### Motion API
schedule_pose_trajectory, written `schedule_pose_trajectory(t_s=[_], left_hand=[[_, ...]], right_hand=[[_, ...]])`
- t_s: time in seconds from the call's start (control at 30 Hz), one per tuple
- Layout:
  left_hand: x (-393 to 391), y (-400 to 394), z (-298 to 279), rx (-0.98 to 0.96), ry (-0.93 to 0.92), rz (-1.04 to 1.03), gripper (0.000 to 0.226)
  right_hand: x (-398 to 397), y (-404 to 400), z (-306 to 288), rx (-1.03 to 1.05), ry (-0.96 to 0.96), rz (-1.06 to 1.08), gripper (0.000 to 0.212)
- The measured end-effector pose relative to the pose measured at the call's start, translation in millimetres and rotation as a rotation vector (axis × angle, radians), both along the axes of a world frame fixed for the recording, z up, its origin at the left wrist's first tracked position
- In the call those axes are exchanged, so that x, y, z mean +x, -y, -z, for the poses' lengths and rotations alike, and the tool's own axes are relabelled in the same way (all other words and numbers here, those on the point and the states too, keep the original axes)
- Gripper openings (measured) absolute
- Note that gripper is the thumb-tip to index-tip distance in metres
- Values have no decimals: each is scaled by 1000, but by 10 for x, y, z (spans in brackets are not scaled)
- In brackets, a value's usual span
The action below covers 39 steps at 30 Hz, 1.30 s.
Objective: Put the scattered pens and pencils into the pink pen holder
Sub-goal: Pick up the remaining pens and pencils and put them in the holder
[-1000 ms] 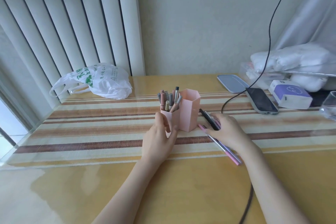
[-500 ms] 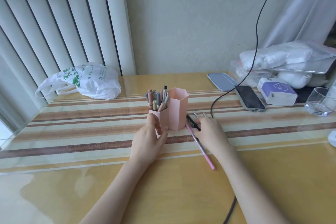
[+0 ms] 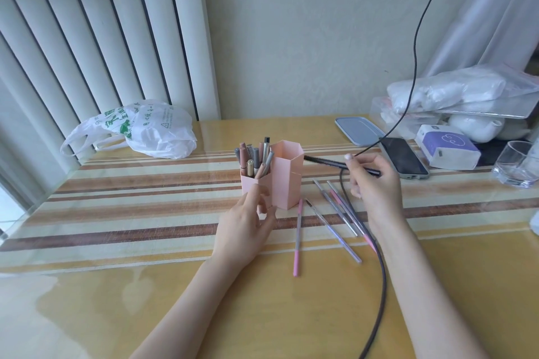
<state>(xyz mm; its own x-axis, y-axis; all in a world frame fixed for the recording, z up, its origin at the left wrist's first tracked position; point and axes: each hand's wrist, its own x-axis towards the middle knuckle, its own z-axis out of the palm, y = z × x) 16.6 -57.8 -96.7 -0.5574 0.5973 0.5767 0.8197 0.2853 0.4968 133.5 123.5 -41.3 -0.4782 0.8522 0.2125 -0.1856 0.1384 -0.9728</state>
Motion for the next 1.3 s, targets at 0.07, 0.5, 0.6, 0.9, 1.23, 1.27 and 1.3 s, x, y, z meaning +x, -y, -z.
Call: schedule_pose_trajectory(t_s=[0.07, 0.5, 0.6, 0.9, 1.23, 1.27, 1.3], left_hand=[[-8, -1, 1, 13, 17, -13, 23], [-7, 7, -66, 89, 162, -214, 20], [-23, -2, -62, 85, 187, -231, 24], [-57, -23, -40, 68, 207, -234, 26], [-72, -23, -23, 48, 191, -202, 23], [-71, -21, -23, 47, 190, -202, 23], [-69, -22, -25, 48, 190, -203, 23]], right_hand=[[-4, 16, -39, -88, -162, -26, 12], [-95, 51, -303, 125, -323, -62, 23], [-218, 5, -366, 253, -262, -44, 19], [-484, 144, -550, 476, -393, 78, 25], [-781, 138, -144, 770, 48, -40, 6], [-786, 134, -97, 770, 87, -53, 2], [-783, 126, -66, 753, 115, -56, 6]])
